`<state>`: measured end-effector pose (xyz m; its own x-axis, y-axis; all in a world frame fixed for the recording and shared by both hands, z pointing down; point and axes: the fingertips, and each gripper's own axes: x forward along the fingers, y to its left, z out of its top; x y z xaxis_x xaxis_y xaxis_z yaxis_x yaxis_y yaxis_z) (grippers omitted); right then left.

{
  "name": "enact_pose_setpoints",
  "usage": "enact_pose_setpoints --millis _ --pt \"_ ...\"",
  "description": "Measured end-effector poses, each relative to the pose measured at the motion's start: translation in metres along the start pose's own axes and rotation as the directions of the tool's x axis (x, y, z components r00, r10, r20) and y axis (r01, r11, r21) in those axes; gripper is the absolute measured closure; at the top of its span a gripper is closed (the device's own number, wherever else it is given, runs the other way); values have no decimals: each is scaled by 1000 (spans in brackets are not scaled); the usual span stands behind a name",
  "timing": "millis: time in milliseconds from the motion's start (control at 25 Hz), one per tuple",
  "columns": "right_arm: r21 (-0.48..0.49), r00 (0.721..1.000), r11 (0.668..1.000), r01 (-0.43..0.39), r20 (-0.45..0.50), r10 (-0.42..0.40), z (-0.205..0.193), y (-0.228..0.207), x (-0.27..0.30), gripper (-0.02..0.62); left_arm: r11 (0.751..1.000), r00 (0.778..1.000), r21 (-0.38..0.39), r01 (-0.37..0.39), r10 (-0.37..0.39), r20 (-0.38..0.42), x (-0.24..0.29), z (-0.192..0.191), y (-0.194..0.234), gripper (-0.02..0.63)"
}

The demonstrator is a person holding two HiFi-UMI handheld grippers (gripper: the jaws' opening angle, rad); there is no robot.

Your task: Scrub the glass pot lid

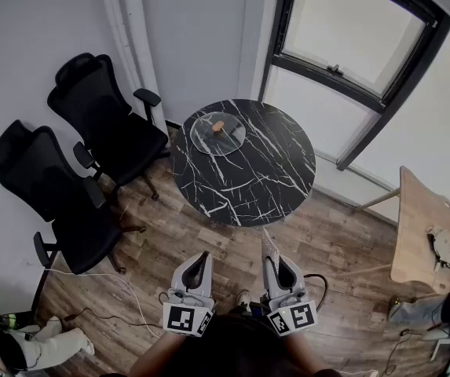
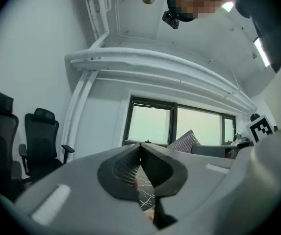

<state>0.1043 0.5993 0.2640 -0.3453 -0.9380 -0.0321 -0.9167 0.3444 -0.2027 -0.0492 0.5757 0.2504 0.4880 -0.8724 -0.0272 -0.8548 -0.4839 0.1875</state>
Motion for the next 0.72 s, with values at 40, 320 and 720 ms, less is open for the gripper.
enact_pose_setpoints --millis 40,320,720 --pt "-1 1000 1000 -2 0 2 0 -1 0 520 1000 1000 -1 0 0 1 1 0 0 603" --pt "-14 1000 1000 -15 -4 15 1 -3 1 520 1000 1000 -3 -6 6 5 5 2 -3 603" --pt "15 999 1000 -15 29 15 10 -20 -9 517 1000 1000 6 -26 26 4 8 0 -19 603"
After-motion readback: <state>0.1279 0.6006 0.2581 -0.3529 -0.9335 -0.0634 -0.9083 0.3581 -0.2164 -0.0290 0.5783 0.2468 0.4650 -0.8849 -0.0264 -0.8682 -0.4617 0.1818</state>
